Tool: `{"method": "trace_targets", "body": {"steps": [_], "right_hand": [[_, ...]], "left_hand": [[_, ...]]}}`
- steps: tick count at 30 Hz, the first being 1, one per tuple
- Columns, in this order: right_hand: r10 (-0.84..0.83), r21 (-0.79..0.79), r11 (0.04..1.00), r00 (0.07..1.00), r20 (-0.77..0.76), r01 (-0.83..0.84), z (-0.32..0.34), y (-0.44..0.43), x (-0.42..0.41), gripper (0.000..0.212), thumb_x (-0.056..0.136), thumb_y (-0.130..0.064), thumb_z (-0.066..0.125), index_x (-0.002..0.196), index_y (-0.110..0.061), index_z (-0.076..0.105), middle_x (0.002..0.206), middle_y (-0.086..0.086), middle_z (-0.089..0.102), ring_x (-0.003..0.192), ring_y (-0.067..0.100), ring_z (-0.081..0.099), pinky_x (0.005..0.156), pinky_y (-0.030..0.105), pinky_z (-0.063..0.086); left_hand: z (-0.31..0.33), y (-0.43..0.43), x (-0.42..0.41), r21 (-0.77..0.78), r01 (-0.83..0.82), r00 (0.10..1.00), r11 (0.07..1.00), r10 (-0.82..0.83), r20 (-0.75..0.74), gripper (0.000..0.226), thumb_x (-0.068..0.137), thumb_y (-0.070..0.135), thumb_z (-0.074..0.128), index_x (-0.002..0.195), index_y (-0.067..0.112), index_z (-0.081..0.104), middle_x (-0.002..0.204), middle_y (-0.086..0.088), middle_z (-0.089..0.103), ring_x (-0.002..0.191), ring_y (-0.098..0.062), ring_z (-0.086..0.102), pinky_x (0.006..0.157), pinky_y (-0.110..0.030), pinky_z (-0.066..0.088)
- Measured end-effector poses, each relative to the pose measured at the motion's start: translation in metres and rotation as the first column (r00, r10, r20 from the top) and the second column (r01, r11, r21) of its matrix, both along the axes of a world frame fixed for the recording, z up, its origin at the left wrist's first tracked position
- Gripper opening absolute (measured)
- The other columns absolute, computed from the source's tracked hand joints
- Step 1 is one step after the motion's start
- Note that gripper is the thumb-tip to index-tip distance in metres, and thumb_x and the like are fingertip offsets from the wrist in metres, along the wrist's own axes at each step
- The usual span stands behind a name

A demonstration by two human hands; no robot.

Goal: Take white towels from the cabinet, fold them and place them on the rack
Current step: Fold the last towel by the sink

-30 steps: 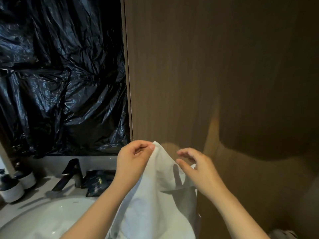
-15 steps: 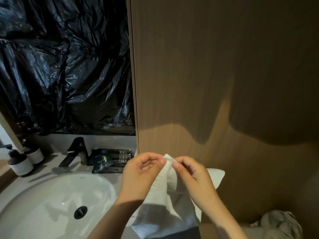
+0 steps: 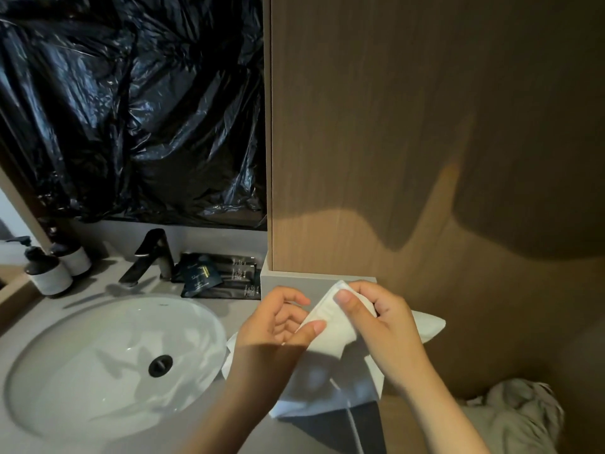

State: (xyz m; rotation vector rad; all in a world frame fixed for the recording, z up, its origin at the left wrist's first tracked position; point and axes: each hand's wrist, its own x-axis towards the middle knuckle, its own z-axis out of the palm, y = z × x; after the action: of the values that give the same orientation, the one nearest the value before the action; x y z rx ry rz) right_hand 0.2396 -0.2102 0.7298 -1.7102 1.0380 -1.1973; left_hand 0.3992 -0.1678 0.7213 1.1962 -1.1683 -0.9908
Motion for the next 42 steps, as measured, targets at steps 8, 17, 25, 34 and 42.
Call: {"method": "trace_targets", "body": {"steps": [8,17,25,34,42], "right_hand": [[-0.045,-0.028,0.999,0.998,-0.033,0.044,0.001,-0.002,-0.003,0.020,0.088,-0.042,0.056,0.081,-0.025,0.064,0.075,-0.001,0.062,0.073,0.020,0.058,0.060,0.022,0.044],[-0.159,-0.105,0.982,0.987,-0.013,0.157,0.010,-0.011,-0.005,0.019,0.092,-0.039,0.057,0.080,-0.025,0.063,0.075,-0.008,0.060,0.075,0.017,0.059,0.063,0.027,0.044],[-0.238,-0.208,0.950,0.971,-0.006,0.232,0.038,-0.029,-0.010,0.024,0.095,-0.033,0.059,0.080,-0.015,0.065,0.076,-0.002,0.062,0.074,0.013,0.060,0.065,0.022,0.044],[-0.300,-0.329,0.905,0.953,-0.049,0.268,0.063,-0.041,-0.012,0.019,0.097,-0.033,0.056,0.079,-0.031,0.062,0.081,-0.013,0.063,0.083,0.008,0.062,0.062,0.016,0.048],[-0.315,-0.374,0.888,0.947,-0.065,0.270,0.068,-0.049,-0.012,0.019,0.097,-0.034,0.056,0.078,-0.036,0.060,0.081,-0.018,0.063,0.084,0.004,0.061,0.062,0.010,0.046]], "left_hand": [[-0.006,0.001,0.002,0.000,0.028,0.998,1.000,-0.028,0.063,0.018,0.065,0.030,0.076,0.080,0.026,0.066,0.064,0.008,0.059,0.064,-0.007,0.055,0.064,-0.016,0.045],[-0.018,0.002,0.018,-0.152,0.024,0.900,0.988,0.045,0.433,0.024,0.079,0.030,0.079,0.064,0.016,0.066,0.062,0.008,0.057,0.064,-0.006,0.052,0.060,-0.015,0.036],[-0.040,-0.004,0.038,-0.154,0.100,0.803,0.983,0.011,0.596,0.047,0.080,0.055,0.054,0.063,0.012,0.059,0.066,0.005,0.054,0.068,-0.010,0.050,0.059,-0.017,0.037],[-0.063,-0.015,0.053,-0.129,0.079,0.767,0.989,0.022,0.641,0.047,0.088,0.017,0.069,0.059,0.044,0.043,0.061,0.023,0.050,0.069,0.002,0.050,0.064,-0.010,0.034],[-0.088,-0.022,0.066,-0.012,0.022,0.743,1.000,-0.009,0.670,0.025,0.088,0.013,0.069,0.065,0.006,0.063,0.068,0.001,0.059,0.069,-0.017,0.053,0.065,-0.025,0.042]]}}
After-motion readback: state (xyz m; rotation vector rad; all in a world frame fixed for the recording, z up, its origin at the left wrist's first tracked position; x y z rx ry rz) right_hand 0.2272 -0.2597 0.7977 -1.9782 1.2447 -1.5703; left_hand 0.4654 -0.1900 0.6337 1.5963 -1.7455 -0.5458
